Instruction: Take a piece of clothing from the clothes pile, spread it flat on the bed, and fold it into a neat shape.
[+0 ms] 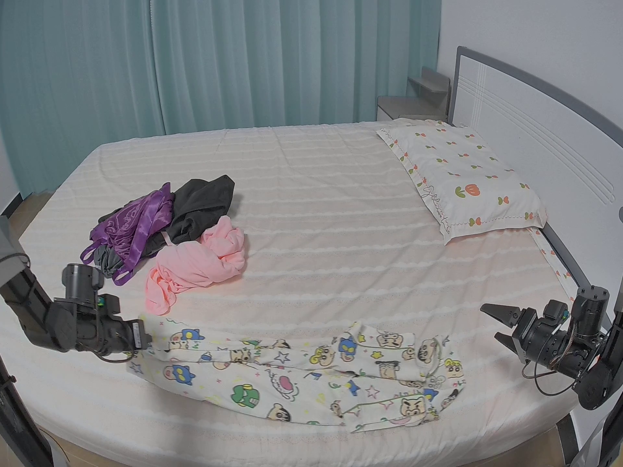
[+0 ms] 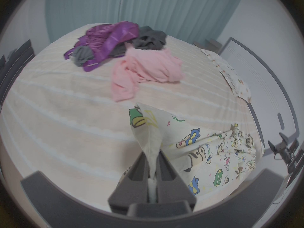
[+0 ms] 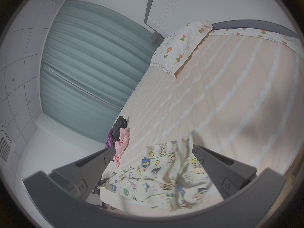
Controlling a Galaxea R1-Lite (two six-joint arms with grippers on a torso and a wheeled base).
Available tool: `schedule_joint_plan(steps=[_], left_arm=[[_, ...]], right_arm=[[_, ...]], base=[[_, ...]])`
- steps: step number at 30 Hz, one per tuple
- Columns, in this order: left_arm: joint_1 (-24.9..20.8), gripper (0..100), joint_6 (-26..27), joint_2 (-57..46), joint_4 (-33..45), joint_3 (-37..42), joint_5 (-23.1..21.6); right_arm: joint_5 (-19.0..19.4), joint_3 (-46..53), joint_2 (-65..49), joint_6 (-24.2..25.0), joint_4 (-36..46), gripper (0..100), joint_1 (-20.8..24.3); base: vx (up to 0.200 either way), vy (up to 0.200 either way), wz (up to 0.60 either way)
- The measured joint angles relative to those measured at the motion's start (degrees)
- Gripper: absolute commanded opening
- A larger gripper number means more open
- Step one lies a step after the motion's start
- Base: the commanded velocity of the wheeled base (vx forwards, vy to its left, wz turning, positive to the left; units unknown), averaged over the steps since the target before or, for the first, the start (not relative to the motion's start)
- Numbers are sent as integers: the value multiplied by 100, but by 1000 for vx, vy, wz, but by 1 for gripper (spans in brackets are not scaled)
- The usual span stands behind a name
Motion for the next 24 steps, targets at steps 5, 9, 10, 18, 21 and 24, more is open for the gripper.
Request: schedule_joint_plan(steps=[5, 9, 10, 18, 21, 24], left_arm=[[948, 0, 282, -325, 1073, -461, -284], [1563, 0, 378, -564, 1894, -1073, -401], [1660, 0, 388, -614, 2071, -1211, -405], [1899, 0, 385, -1056, 3261, -2013, -366], [1586, 0, 224, -1254, 3401, -2043, -267], [1075, 0, -134, -1421, 3461, -2013, -21]], right_arm=[[-1, 0, 0, 2, 2, 100, 0], [-1, 0, 1, 0, 0, 100, 0], [-1, 0, 1, 0, 0, 100, -2], [-6, 0, 0, 0, 0, 100, -5], [-9, 0, -2, 0, 0, 100, -5], [-9, 0, -2, 0, 0, 100, -5]], base=[[0, 0, 0], [0, 0, 0], [0, 0, 0], [0, 0, 0], [0, 0, 0], [0, 0, 0]])
